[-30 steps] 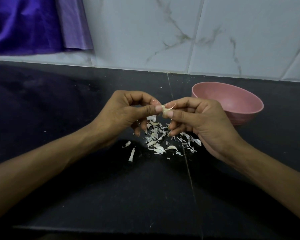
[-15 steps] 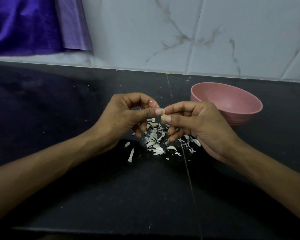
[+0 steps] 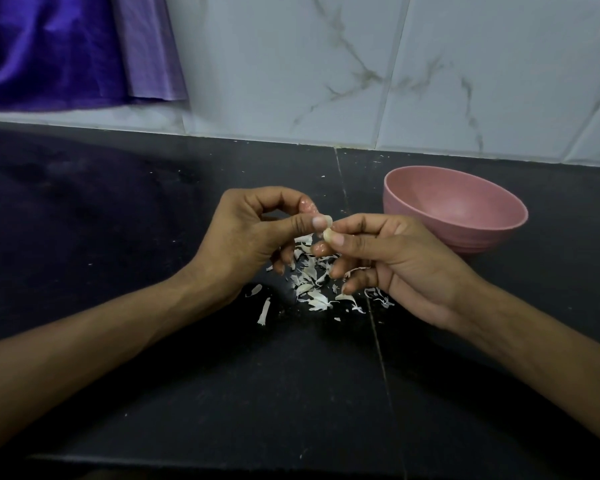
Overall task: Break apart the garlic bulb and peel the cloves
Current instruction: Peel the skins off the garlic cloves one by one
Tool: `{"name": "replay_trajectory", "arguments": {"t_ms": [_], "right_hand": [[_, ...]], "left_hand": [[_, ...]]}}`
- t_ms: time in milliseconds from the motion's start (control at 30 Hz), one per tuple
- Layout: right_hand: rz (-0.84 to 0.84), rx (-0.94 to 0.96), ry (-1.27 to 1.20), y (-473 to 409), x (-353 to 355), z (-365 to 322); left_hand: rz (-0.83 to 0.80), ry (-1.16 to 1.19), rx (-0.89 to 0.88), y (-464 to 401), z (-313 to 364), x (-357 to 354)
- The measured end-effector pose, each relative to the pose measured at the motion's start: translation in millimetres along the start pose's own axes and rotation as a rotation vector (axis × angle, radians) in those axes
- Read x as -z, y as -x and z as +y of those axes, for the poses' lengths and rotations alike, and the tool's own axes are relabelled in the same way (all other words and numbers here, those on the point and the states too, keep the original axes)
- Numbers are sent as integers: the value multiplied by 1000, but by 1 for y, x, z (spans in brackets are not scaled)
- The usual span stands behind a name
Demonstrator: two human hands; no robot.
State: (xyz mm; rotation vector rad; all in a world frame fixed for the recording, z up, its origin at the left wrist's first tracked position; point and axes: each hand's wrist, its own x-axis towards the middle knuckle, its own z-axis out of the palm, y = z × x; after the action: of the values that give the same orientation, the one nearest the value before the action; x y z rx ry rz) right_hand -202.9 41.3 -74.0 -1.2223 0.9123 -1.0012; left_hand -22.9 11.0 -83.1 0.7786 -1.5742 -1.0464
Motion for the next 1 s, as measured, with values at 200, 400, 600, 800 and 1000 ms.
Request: {"name": "replay_trajectory", "arguments": {"t_ms": [200,400,600,800,1000], "right_hand": [[18,-37,-73,0,-6,1],[23,-46,-113,2,-9,2],[34,-48,-126,1,-11,3],[60,-51,-124,0,-12,4],[69,-46,-131,-2,-10,4]], "left_hand": [[44,-45,-74,4,-1,-5],[42,-104,-104,7,-1,-7],[19,-175,-109,7,-3,-9],[-16,-255,-157,10,-7,-9],[-20,-234,-174,11,-3,-9]]}}
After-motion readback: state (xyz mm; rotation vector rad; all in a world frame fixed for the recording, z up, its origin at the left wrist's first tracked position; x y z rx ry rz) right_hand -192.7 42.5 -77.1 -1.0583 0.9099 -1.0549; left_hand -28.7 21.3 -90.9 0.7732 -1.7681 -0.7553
